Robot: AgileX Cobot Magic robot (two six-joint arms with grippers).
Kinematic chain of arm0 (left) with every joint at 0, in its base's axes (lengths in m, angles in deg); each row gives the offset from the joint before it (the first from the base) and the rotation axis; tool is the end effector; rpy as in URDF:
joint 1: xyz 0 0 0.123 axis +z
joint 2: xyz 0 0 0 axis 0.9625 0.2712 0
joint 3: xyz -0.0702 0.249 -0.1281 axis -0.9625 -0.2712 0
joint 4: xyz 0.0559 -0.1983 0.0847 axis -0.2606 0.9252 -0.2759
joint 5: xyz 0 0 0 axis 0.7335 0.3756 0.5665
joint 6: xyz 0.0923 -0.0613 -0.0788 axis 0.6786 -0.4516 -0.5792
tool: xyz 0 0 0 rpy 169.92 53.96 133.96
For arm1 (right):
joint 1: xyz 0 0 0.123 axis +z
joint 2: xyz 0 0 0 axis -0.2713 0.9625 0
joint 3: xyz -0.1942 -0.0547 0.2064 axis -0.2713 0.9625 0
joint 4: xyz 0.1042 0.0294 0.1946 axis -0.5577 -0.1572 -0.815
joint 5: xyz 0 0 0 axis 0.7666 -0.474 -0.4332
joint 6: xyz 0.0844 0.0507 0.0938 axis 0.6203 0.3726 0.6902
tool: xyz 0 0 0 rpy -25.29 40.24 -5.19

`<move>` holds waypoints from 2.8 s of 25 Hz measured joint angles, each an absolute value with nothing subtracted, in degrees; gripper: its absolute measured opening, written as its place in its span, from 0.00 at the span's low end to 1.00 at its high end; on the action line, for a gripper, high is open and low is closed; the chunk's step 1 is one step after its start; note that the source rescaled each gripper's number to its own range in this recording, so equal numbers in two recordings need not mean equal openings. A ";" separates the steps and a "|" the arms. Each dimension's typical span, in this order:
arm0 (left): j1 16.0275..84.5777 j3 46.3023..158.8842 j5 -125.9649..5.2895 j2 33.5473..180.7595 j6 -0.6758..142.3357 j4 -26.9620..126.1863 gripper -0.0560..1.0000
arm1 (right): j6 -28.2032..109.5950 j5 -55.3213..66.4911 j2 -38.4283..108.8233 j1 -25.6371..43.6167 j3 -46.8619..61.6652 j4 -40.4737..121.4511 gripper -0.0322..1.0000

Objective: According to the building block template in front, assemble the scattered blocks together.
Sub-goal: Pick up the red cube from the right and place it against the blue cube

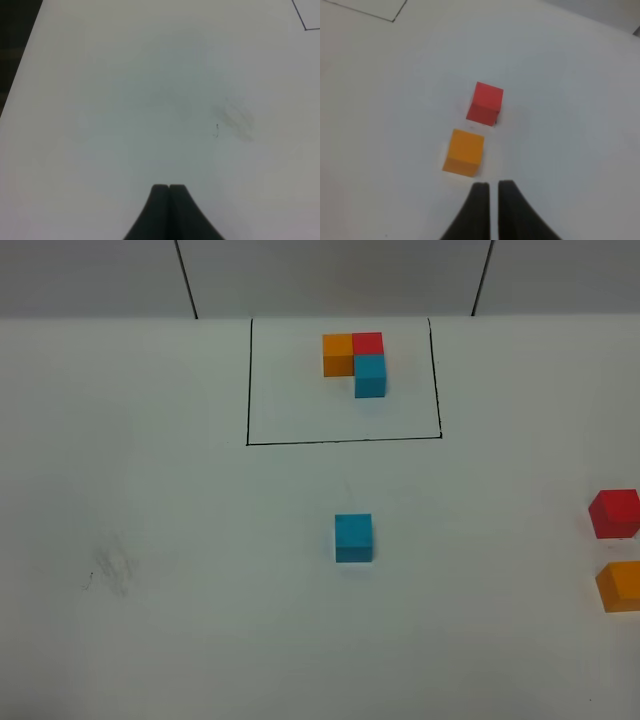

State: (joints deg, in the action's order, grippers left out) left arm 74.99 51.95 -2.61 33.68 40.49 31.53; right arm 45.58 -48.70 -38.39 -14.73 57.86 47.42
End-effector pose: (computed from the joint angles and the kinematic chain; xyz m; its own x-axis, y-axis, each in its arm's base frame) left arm 0.0032 0.0096 0.2427 -0.4632 0.0968 -0.8810 -0.0276 0.9920 0.1235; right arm 0.0002 0.0021 0.2423 -0.4431 -0.3092 -0.8415 -0.1725 0.9505 -0.2585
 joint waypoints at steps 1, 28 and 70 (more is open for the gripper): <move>74.99 51.95 -2.61 33.68 40.49 31.53 0.05 | 45.58 -48.70 -38.39 -14.73 57.86 47.42 0.03; 74.99 51.95 -2.61 33.68 40.53 31.53 0.05 | 45.58 -48.70 -38.39 -14.73 57.86 47.42 0.03; 74.99 51.95 -2.61 33.68 40.53 31.53 0.05 | 47.78 -48.96 -38.39 -14.73 57.86 42.89 0.99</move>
